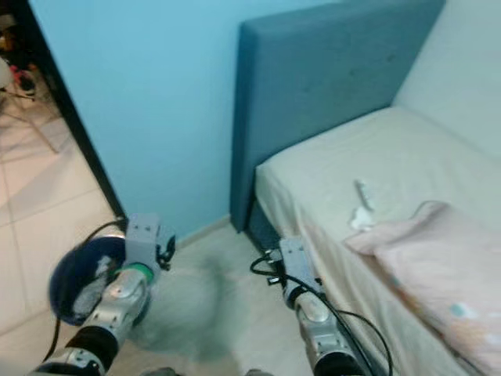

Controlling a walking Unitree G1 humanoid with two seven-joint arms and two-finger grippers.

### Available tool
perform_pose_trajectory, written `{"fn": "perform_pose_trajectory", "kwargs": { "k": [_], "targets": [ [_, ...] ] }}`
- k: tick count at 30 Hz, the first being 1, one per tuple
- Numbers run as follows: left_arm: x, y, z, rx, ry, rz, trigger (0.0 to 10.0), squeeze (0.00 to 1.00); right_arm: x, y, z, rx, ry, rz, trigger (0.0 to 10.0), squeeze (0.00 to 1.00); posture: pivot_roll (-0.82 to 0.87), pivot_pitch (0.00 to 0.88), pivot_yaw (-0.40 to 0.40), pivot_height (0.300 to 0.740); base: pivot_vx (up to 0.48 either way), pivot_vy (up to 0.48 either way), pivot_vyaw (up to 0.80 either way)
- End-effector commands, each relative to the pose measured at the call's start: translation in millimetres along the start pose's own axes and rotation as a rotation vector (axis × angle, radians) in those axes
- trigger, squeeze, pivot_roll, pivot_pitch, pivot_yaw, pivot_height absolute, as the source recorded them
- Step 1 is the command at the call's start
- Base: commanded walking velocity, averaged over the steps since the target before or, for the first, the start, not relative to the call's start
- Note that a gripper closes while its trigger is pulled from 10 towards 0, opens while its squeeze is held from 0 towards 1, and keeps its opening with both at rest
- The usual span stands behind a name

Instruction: Clean up the room

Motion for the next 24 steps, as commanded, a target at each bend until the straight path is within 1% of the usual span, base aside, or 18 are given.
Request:
{"fn": "perform_pose_trajectory", "kwargs": {
  "k": [1,12,14,15,16,24],
  "targets": [
    [-2.3,0.5,-7.9,0.002,0.031,-0.003,10.0,0.00,-2.8,0.6,-7.1,0.012,0.021,-0.007,10.0,0.00,0.03,0.047,0.008,0.740,0.000,-0.480,0.00],
    [-0.8,-2.5,-5.9,-0.006,0.035,-0.015,10.0,0.00,-4.1,-4.3,-6.7,0.020,0.015,-0.027,10.0,0.00,0.02,0.062,0.015,0.740,0.000,-0.454,0.00],
    [0.0,-4.2,-5.2,-0.077,0.042,-0.017,10.0,0.00,-4.1,-7.2,-5.9,0.020,0.014,-0.036,10.0,0.00,0.02,0.068,0.015,0.740,0.000,0.000,0.00],
    [0.2,-4.5,-4.9,-0.095,0.043,-0.019,10.0,0.00,-4.1,-7.8,-5.8,0.020,0.014,-0.037,10.0,0.00,0.02,0.068,0.015,0.740,0.000,0.000,0.00],
    [0.6,-5.1,-4.7,-0.108,0.047,-0.026,10.0,0.00,-4.2,-8.5,-5.6,0.021,0.013,-0.042,10.0,0.00,0.02,0.068,0.015,0.740,0.000,0.480,0.00],
    [2.7,-4.0,-3.3,-0.104,0.056,-0.041,10.0,0.00,-3.8,-8.8,-4.9,0.028,0.010,-0.051,10.0,0.00,0.02,0.072,0.026,0.740,0.000,0.480,0.00]
  ]
}}
Point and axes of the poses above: a point about 5 cm out from each wrist's last joint towards the gripper, its own x axis pointing out of the wrist towards the gripper, its own z axis along the axis of the wrist's last joint, y = z × x, the point moved 2 cm from there along x, pointing out of the wrist towards the gripper, and after that the axes turned 9 degrees about x, right-handed, at the moved point
